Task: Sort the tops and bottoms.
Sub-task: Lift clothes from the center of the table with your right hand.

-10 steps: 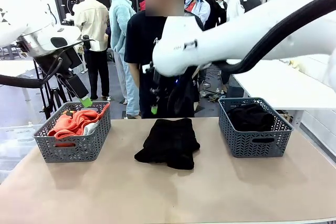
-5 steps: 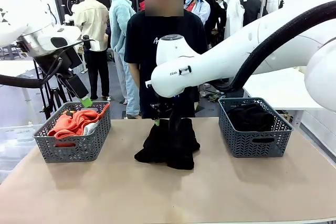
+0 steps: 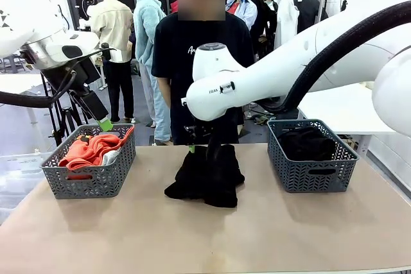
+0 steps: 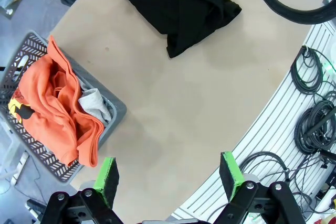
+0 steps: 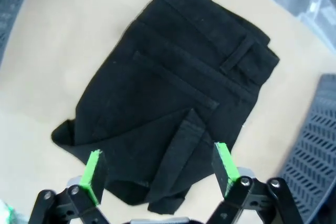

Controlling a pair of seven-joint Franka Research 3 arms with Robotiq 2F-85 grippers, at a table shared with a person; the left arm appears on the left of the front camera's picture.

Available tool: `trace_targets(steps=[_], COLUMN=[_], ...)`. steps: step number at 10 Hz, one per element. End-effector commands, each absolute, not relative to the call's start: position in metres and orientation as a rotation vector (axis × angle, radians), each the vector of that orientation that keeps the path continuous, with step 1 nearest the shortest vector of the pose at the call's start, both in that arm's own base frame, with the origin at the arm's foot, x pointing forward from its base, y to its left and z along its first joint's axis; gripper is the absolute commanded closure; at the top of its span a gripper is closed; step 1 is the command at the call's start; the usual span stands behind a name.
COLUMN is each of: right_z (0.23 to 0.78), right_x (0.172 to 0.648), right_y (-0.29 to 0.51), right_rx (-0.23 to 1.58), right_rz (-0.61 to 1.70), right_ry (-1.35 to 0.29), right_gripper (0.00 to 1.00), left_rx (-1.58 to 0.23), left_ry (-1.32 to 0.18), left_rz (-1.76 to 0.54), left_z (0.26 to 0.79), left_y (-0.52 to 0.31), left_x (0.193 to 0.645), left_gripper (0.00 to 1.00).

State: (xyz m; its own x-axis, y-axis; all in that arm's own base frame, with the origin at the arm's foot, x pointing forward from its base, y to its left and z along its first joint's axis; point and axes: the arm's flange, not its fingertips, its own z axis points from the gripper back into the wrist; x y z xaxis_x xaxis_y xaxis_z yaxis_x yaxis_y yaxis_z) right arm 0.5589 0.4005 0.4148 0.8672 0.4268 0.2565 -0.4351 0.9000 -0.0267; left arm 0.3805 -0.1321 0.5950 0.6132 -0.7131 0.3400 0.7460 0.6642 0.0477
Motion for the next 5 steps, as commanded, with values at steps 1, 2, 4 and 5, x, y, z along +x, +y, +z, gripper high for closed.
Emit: trace_targets(steps=[1,2,4,5], right_z=[0.396,0.387,0.364,0.355], right_x=[0.549,0.547,0.542,0.540], right_y=[0.393,0.389,0.378,0.371], right_rx=[0.051,0.043,0.015,0.005], right_rz=[0.310,0.279,0.208,0.186], right_ry=[-0.275,-0.257,-0.228,-0.218], right_gripper=[0.00,0.00,0.00,0.00], left_rx=[-0.103,-0.103,-0.103,-0.103], left_ry=[-0.346,-0.346,-0.346,-0.346], left_rz=[-0.844,-0.844,-0.844,-0.844], left_z=[0.595,0.595,0.595,0.595], left_y=[-0.131,-0.131,-0.131,-0.131], left_x=[0.378,0.378,0.378,0.378], left_gripper=[0.00,0.00,0.00,0.00])
